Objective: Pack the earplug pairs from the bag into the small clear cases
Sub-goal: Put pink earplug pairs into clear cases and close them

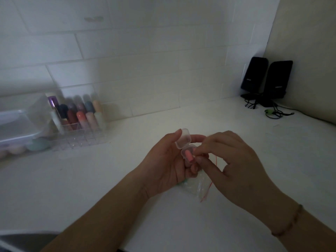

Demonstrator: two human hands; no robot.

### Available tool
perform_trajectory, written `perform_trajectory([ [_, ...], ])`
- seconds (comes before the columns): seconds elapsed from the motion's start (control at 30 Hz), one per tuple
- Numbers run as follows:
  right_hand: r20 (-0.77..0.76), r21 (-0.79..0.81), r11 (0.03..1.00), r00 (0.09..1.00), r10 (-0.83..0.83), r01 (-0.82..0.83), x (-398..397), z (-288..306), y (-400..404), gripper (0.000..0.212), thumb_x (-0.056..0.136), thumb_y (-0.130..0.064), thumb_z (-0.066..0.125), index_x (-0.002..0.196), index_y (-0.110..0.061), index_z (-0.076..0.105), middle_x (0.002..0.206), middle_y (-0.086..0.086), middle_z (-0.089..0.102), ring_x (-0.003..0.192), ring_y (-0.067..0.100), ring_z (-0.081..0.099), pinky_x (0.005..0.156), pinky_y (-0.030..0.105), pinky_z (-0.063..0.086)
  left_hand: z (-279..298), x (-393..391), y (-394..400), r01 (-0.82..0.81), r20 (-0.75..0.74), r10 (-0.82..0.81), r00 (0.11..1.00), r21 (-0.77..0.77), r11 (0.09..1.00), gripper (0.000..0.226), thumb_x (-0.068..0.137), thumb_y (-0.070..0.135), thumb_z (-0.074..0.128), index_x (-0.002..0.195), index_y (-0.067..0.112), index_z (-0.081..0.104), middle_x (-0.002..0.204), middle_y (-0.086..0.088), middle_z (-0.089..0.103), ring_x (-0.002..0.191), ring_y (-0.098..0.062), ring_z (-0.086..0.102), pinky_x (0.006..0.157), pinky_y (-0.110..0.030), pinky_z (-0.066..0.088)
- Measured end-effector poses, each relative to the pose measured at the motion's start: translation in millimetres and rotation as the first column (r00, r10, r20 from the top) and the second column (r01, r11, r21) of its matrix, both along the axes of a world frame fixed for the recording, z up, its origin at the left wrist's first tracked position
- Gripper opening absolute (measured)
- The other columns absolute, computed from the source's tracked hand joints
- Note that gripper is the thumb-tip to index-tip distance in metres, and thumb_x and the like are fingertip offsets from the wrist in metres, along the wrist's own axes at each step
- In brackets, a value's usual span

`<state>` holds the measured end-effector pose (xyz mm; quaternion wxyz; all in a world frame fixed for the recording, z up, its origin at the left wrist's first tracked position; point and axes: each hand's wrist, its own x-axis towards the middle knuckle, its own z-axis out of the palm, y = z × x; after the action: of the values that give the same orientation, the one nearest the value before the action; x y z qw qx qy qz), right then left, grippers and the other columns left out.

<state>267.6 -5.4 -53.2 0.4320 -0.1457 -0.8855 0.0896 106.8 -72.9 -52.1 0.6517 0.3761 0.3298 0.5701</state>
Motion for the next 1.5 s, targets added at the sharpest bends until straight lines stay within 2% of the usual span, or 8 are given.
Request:
perform_trajectory([
  [0.53,-0.086,-0.057,0.998,0.996,0.034,-0.039,3.1,4.3,-0.7,0.01,0.084,-0.02,0.069,0.092,-0.019,0.075,0.094,-0.013,0.069,0.091,0.008,0.062,0.08,0.022,0.047,-4.9,-3.6,2.2,0.099,0.119,-0.098,0.988,-0.005,0.995,0.063,0.084,0.053,0.048,0.122,0.003,0.055,0.088,-0.014,0.056,0.061,-0.019,0.052,0.056,-0.026,0.039],
  [0.67,-0.178,-0.178,0.984,0.982,-0.065,0.032,7.0,11.3,-0.4,0.011,0.088,-0.027,0.061,0.092,-0.034,0.068,0.086,-0.028,0.061,0.078,0.004,0.059,0.063,0.015,0.044,-4.2,-3.4,1.5,0.043,0.058,-0.044,0.997,0.009,0.999,0.059,0.081,0.021,0.05,0.136,0.002,0.044,0.099,-0.022,0.058,0.055,-0.02,0.047,0.054,-0.028,0.037],
  [0.77,-0.16,-0.295,0.954,0.981,-0.111,0.06,6.1,10.5,-0.2,0.011,0.09,-0.036,0.057,0.087,-0.04,0.067,0.08,-0.026,0.065,0.077,0.008,0.061,0.06,0.018,0.044,-6.4,-1.8,-0.6,-0.084,-0.001,0.084,0.996,0.072,0.994,0.078,0.073,-0.004,0.047,0.142,0.03,0.031,0.108,-0.022,0.062,0.053,-0.021,0.045,0.05,-0.029,0.039],
  [0.87,-0.019,-0.399,0.914,0.996,-0.085,0.07,2.4,6.3,-1.2,0.02,0.086,-0.056,0.05,0.083,-0.043,0.066,0.089,-0.025,0.063,0.081,0.006,0.06,0.064,0.014,0.037,-9.2,1.0,-3.1,-0.138,-0.214,0.19,0.958,0.236,0.962,0.087,0.082,0.0,0.054,0.142,0.05,0.016,0.134,-0.01,0.055,0.059,-0.02,0.052,0.056,-0.028,0.046],
  [1.03,0.047,-0.544,0.839,0.999,0.011,0.016,1.6,4.9,-1.3,0.033,0.072,-0.072,0.054,0.074,-0.041,0.068,0.092,-0.02,0.064,0.081,0.005,0.059,0.062,0.015,0.039,-17.7,-1.8,-6.0,-0.01,-0.55,0.328,0.768,0.502,0.865,0.083,0.095,0.018,0.055,0.143,0.054,-0.002,0.145,0.005,0.04,0.073,-0.017,0.058,0.066,-0.032,0.048],
  [1.17,0.032,-0.604,0.797,0.999,0.044,-0.016,3.3,4.7,2.1,0.032,0.073,-0.067,0.058,0.073,-0.037,0.07,0.087,-0.021,0.064,0.078,0.004,0.057,0.065,0.019,0.037,-18.2,2.8,-5.1,-0.002,-0.575,0.372,0.729,0.542,0.841,0.064,0.094,0.015,0.053,0.144,0.039,0.02,0.134,0.001,0.05,0.069,-0.014,0.062,0.064,-0.029,0.049],
  [1.37,-0.046,-0.635,0.772,0.997,-0.064,0.02,5.6,6.3,11.2,0.028,0.069,-0.063,0.064,0.071,-0.036,0.069,0.084,-0.027,0.065,0.072,0.002,0.057,0.078,0.019,0.04,-13.2,11.6,-2.4,-0.097,-0.537,0.83,0.151,0.827,0.553,0.045,0.076,0.016,0.078,0.118,0.018,0.062,0.107,0.008,0.063,0.088,-0.008,0.064,0.072,-0.018,0.052],
  [1.5,-0.089,-0.691,0.722,0.996,-0.029,-0.041,9.9,10.3,8.8,0.049,0.062,-0.076,0.059,0.077,-0.032,0.073,0.082,-0.004,0.072,0.067,0.019,0.059,0.055,0.011,0.041,-8.4,23.2,-5.9,-0.224,-0.546,0.836,0.051,0.81,0.543,0.053,0.071,0.03,0.082,0.116,0.035,0.055,0.099,0.03,0.062,0.089,0.01,0.063,0.074,-0.004,0.046],
])
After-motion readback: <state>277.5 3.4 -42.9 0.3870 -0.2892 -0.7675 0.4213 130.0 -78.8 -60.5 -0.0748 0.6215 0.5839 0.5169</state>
